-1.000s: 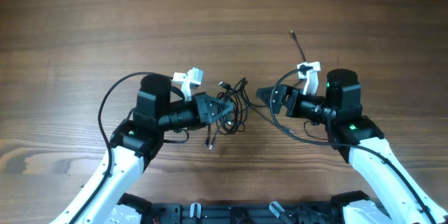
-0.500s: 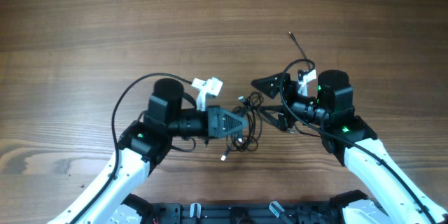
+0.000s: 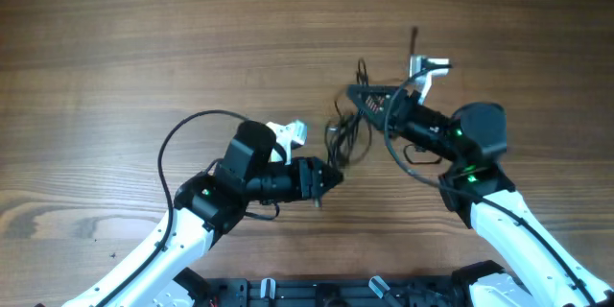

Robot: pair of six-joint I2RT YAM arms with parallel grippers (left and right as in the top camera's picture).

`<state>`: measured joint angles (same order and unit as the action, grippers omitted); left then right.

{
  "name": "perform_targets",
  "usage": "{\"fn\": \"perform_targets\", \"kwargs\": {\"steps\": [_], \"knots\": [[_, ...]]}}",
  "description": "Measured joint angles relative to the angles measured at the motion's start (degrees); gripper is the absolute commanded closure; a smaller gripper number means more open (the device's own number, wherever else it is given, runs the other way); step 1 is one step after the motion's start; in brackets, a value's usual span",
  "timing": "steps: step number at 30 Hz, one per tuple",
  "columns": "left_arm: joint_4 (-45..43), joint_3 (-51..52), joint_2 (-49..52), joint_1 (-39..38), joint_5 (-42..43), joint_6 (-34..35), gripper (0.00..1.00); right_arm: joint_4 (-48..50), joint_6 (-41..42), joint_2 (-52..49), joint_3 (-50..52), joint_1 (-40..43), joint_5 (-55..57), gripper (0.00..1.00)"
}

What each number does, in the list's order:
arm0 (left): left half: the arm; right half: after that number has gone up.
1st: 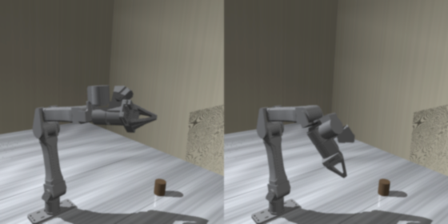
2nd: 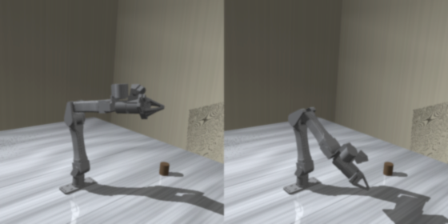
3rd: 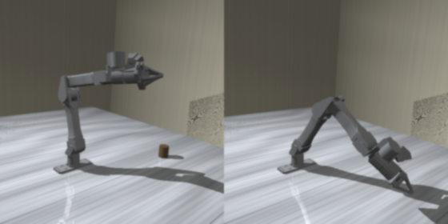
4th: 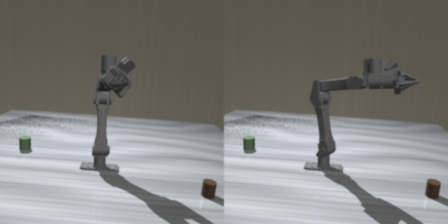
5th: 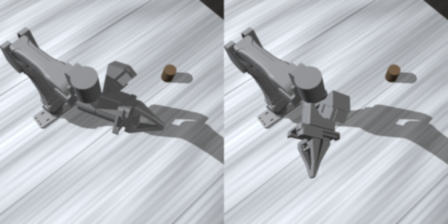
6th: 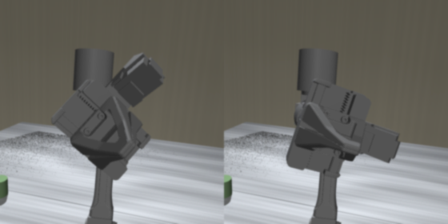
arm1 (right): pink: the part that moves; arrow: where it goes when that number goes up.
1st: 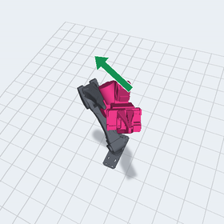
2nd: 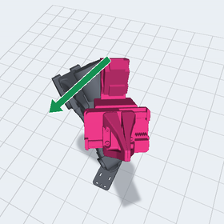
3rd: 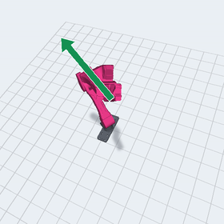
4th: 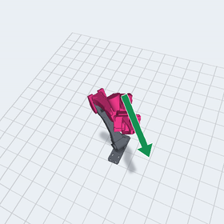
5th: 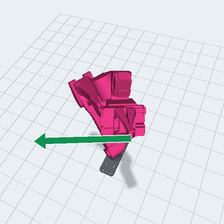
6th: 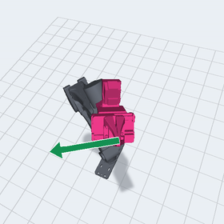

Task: Untangle cables
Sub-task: 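Grasp the black cable bundle with the right gripper beside the left, then pull the grippers apart, stretching the cables across the table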

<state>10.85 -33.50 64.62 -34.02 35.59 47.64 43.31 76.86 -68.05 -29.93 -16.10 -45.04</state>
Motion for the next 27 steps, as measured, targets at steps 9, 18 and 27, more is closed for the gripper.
{"fn": "perform_targets", "kwargs": {"steps": [9,18,27], "knots": [[-3.9,0.1,0.0,4.5,-5.8,1.1,0.00,-10.8,-9.0,-0.2,-0.3,0.0,-3.0,0.96],[-10.5,0.1,0.0,6.3,9.7,-7.3,0.00,-18.0,-3.4,-0.1,-0.4,2.4,-1.4,0.96],[-7.3,-0.1,0.0,6.3,3.1,-7.0,0.31,-14.7,-0.4,-0.2,-0.3,2.7,-4.5,0.95]]}}
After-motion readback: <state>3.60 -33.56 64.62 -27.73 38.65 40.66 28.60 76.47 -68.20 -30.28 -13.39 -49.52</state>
